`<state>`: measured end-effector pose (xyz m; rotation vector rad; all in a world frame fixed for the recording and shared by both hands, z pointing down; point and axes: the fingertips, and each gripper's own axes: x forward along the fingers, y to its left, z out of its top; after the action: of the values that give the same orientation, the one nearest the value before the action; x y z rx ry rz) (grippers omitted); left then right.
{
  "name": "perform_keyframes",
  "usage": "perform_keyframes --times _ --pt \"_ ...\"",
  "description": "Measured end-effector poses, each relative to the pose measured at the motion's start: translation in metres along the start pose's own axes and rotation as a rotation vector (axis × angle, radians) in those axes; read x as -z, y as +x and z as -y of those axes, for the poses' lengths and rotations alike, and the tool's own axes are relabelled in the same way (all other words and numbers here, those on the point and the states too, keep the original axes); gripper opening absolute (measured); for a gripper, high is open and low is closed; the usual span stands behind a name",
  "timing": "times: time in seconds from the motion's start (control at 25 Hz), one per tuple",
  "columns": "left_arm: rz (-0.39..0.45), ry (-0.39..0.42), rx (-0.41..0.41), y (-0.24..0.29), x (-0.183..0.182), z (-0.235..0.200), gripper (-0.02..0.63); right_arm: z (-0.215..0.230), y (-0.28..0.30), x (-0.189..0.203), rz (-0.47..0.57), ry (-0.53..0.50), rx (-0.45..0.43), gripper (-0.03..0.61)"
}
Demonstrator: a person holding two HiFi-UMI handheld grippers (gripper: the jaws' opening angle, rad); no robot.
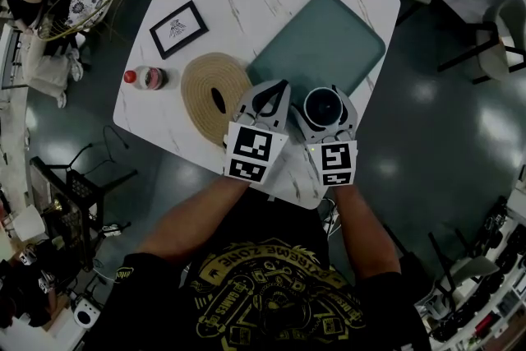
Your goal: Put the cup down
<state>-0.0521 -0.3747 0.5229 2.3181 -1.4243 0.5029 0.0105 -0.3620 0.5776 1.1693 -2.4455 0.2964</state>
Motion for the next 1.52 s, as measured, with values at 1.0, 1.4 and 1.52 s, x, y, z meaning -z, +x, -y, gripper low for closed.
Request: perform_keyframes --times 1.0,1.4,1.52 --pt "0.040 0.016 -0.011 -0.015 -0.017 0.019 0.009 -0.010 -0.016 0.007 -0.045 -0.039 -0.068 0.454" --pt "0.073 0.021 -0.034 -0.040 -0.020 0.037 0.009 -0.008 -0.051 0.000 -0.014 -0.031 -0.039 0.454" --pt "0.076 0.023 -0.041 -0.049 -0.016 0.047 0.009 -0.007 -0.069 0.000 -0.002 -0.016 -0.021 0.453"
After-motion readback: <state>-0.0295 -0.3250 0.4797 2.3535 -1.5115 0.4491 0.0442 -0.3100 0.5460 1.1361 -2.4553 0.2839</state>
